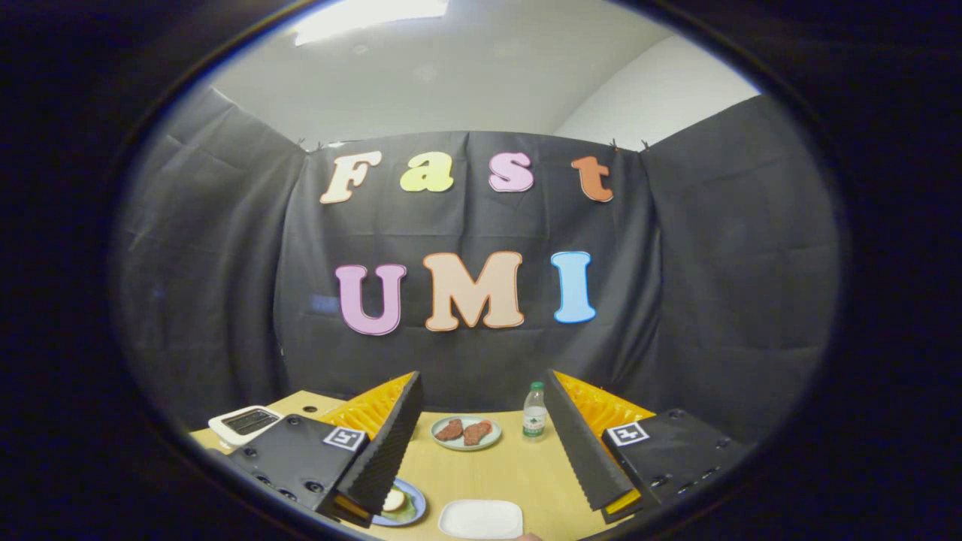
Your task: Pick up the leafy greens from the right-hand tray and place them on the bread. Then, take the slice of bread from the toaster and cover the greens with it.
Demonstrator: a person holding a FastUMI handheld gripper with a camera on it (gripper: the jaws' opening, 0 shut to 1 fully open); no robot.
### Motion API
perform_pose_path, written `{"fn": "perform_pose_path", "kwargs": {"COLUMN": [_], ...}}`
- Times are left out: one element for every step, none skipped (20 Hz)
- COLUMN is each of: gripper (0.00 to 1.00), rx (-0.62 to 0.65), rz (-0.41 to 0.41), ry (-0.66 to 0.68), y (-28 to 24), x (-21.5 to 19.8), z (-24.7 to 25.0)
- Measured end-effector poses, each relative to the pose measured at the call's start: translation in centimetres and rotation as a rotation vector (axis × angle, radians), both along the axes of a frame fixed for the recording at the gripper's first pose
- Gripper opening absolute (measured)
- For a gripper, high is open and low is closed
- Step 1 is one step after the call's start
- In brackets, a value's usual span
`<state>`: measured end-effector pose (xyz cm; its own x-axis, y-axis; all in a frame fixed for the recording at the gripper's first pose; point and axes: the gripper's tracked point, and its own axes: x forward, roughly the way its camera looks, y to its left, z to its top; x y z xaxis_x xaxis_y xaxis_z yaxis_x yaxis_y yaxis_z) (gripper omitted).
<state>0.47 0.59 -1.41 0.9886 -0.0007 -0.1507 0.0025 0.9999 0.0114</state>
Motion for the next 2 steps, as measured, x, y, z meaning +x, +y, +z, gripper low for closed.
{"fn": "perform_pose_path", "kwargs": {"gripper": [1.0, 1.0], "rx": [-0.002, -0.009], "rz": [-0.006, -0.011], "ry": [0.003, 0.003], "y": [-0.36, -0.7], "x": [0.1, 0.3], "z": [-0.15, -0.31]}}
